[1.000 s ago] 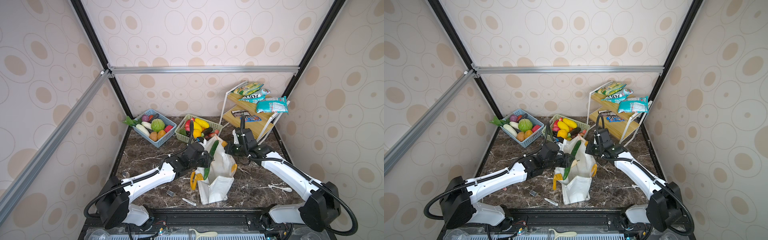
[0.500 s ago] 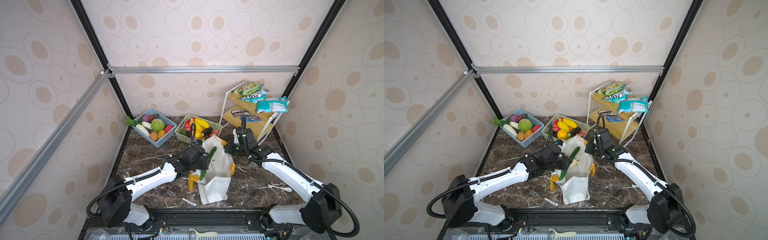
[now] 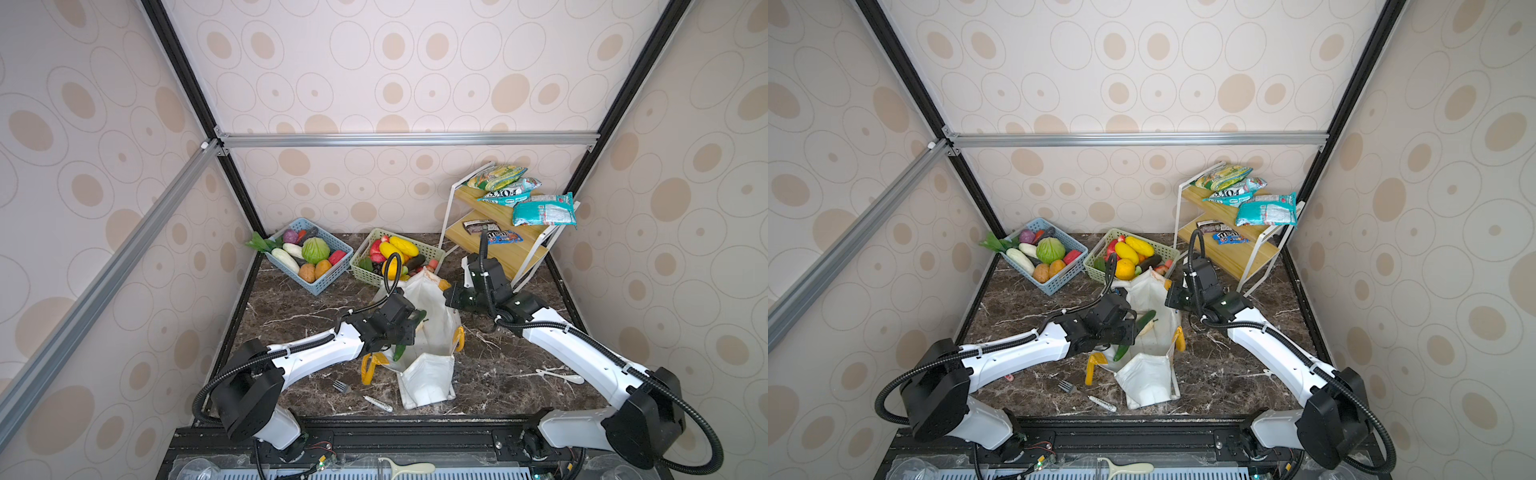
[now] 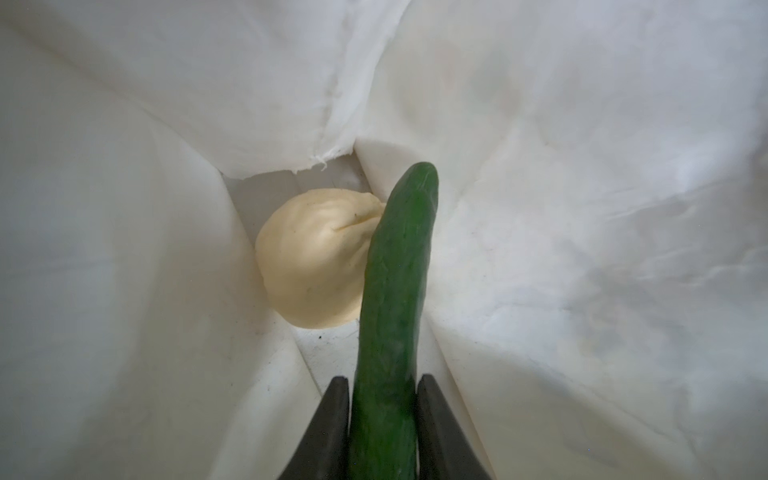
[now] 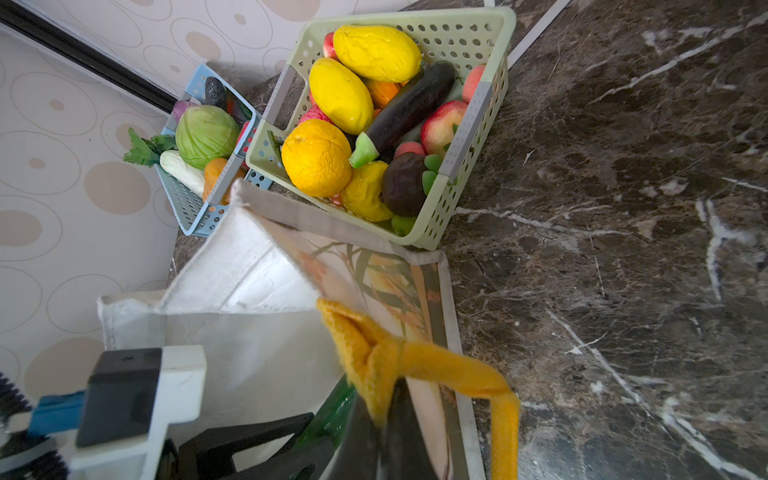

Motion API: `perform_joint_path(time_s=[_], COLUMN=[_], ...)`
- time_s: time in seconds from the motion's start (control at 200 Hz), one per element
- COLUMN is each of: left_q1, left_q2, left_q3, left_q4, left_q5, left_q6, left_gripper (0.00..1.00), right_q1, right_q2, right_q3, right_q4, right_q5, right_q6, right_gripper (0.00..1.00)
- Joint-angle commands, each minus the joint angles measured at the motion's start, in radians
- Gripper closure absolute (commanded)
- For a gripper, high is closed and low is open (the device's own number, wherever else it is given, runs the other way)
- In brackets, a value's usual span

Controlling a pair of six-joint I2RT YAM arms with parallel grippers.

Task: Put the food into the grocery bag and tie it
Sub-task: 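Lower the cucumber into the bag beside the pear and open the left gripper, then withdraw the left gripper upward and back toward the baskets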

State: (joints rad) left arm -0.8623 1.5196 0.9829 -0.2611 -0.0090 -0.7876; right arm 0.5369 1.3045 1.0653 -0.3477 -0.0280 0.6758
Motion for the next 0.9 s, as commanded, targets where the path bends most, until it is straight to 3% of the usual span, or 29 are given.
perform_joint_path(time_s=[0.0, 0.225, 0.605, 0.895], left_q1=[-0.009, -0.009, -0.010, -0.009], left_q2=[0.026, 0.071, 0.100, 0.080], left_q3=[0.016, 0.022, 0.047, 0.106], left_q4=[-0.031, -0.027, -0.042, -0.068], left_q5=[-0.034, -0.044, -0.036, -0.023], left_q6=[-0.008, -0.006, 0.007, 0.042], left_gripper=[0.72, 0.68, 0.43, 0.31], right_q1=[-0.001, -0.001, 0.000, 0.000], right_q2=[-0.042, -0.037, -0.030, -0.032], right_q3=[-0.004, -0.004, -0.004, -0.006], right_q4=[0.089, 0.089, 0.095, 0.095], right_q5=[0.056, 0.057, 0.063, 0.071], right_q6=[-0.009, -0.015, -0.022, -0.032], right_gripper=[1.00, 1.00, 1.00, 1.00])
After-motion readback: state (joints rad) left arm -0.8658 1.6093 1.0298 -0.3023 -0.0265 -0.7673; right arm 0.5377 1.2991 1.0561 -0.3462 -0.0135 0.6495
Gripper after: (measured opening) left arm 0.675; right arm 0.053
